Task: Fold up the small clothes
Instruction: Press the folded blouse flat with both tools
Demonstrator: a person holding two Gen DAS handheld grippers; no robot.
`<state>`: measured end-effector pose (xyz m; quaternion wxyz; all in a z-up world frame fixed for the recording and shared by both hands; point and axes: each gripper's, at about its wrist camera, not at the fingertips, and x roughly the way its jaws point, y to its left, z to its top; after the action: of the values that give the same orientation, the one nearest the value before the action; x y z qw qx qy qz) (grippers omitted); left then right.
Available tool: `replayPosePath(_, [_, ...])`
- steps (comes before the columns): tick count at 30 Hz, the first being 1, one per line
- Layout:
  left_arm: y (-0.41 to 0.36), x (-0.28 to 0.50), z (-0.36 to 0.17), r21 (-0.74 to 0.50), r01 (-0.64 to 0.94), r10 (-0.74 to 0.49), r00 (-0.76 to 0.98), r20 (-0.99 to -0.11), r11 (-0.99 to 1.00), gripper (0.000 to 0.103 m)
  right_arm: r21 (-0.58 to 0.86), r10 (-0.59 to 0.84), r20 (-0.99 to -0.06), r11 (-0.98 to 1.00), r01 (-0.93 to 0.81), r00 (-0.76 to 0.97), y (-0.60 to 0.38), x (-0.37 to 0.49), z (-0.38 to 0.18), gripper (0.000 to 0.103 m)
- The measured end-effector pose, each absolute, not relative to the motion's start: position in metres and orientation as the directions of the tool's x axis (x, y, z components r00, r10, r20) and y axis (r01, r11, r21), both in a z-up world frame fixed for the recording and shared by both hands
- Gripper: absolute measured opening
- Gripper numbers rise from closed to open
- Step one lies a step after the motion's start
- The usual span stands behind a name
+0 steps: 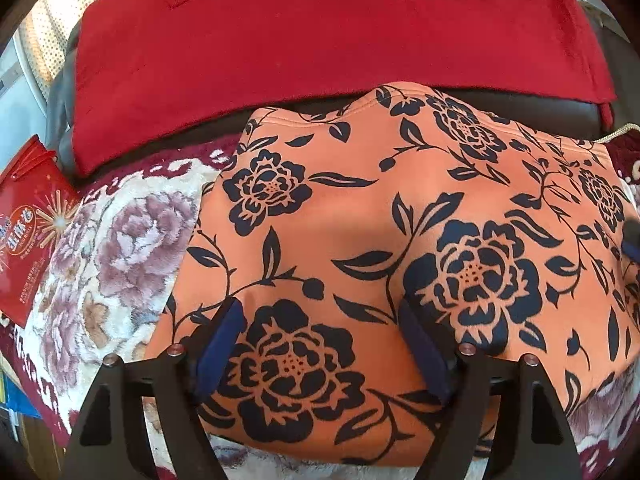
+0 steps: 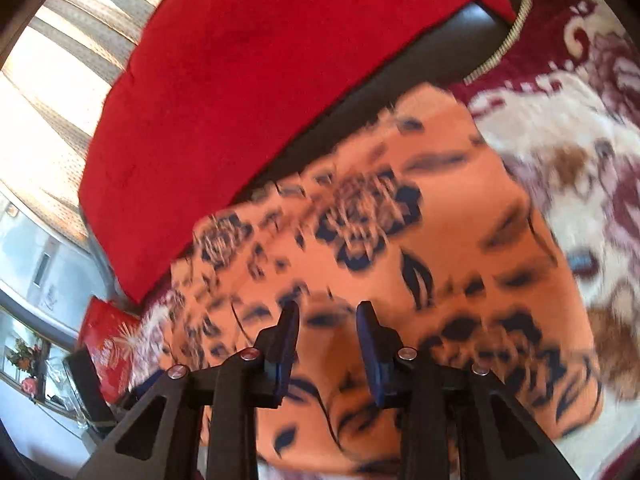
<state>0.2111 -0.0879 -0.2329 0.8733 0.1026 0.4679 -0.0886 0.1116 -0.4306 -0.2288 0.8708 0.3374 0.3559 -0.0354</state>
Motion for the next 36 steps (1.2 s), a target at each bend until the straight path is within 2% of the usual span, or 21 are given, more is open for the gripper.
replayPosePath(2, [-0.085, 0.215, -0.235, 0.103, 0.215, -0.033, 0.552, -0.833, 0.971, 0.092, 0.546, 0.135, -0.627, 0.779, 0.309, 0.767, -0.437, 0.118, -0.222, 0.034])
replayPosePath(3, [-0.083, 0.218, -0.238, 0.116, 0.189, -0.009, 0.559, -0.829, 0.975, 0.102, 0.549, 0.125, -0.620, 0.774, 0.315, 0.774, -0.441, 0.121, -0.223, 0.034])
replayPosePath(4, [-0.081, 0.220, -0.241, 0.125, 0.164, 0.010, 0.566, -0.824, 0.978, 0.103, 0.558, 0.114, -0.616, 0.761, 0.330, 0.779, -0.449, 0.126, -0.224, 0.034])
replayPosePath(7, [-0.079, 0.222, -0.245, 0.104, 0.161, -0.006, 0.568, -0.823, 0.981, 0.103, 0.542, 0.049, -0.653, 0.727, 0.422, 0.756, -0.466, 0.145, -0.235, 0.032])
replayPosePath(12, [-0.075, 0.224, -0.242, 0.090, 0.166, -0.017, 0.551, -0.835, 0.982, 0.103, 0.608, 0.096, -0.631, 0.678, 0.414, 0.770, -0.480, 0.141, -0.239, 0.032])
replayPosePath(15, [-0.066, 0.223, -0.233, 0.018, 0.165, -0.069, 0.503, -0.862, 0.986, 0.103, 0.605, 0.111, -0.615, 0.701, 0.378, 0.781, -0.476, 0.125, -0.229, 0.033])
replayPosePath(18, [-0.056, 0.214, -0.222, -0.031, 0.148, -0.106, 0.528, -0.842, 0.988, 0.103, 0.580, 0.128, -0.599, 0.750, 0.318, 0.790, -0.459, 0.108, -0.213, 0.033])
replayPosePath(23, [-0.052, 0.188, -0.215, -0.002, 0.137, -0.079, 0.555, -0.828, 0.991, 0.103, 0.603, 0.213, -0.565, 0.766, 0.222, 0.797, -0.428, 0.084, -0.202, 0.033])
replayPosePath(28, [-0.066, 0.174, -0.242, 0.071, 0.194, -0.036, 0.501, -0.865, 0.979, 0.103, 0.587, 0.308, -0.654, 0.783, 0.207, 0.691, -0.390, 0.074, -0.222, 0.033])
replayPosePath(30, [-0.063, 0.175, -0.241, 0.054, 0.191, -0.050, 0.498, -0.866, 0.980, 0.103, 0.549, 0.307, -0.720, 0.800, 0.241, 0.623, -0.382, 0.078, -0.238, 0.034])
replayPosePath(31, [-0.061, 0.176, -0.238, 0.040, 0.188, -0.060, 0.496, -0.866, 0.981, 0.103, 0.538, 0.296, -0.723, 0.808, 0.241, 0.624, -0.380, 0.078, -0.239, 0.034])
replayPosePath(33, [-0.057, 0.176, -0.232, 0.033, 0.175, -0.065, 0.523, -0.850, 0.984, 0.103, 0.540, 0.288, -0.701, 0.812, 0.221, 0.652, -0.382, 0.075, -0.228, 0.034])
replayPosePath(36, [-0.059, 0.175, -0.219, 0.071, 0.169, -0.045, 0.596, -0.802, 0.983, 0.103, 0.598, 0.312, -0.617, 0.782, 0.174, 0.722, -0.387, 0.072, -0.214, 0.034])
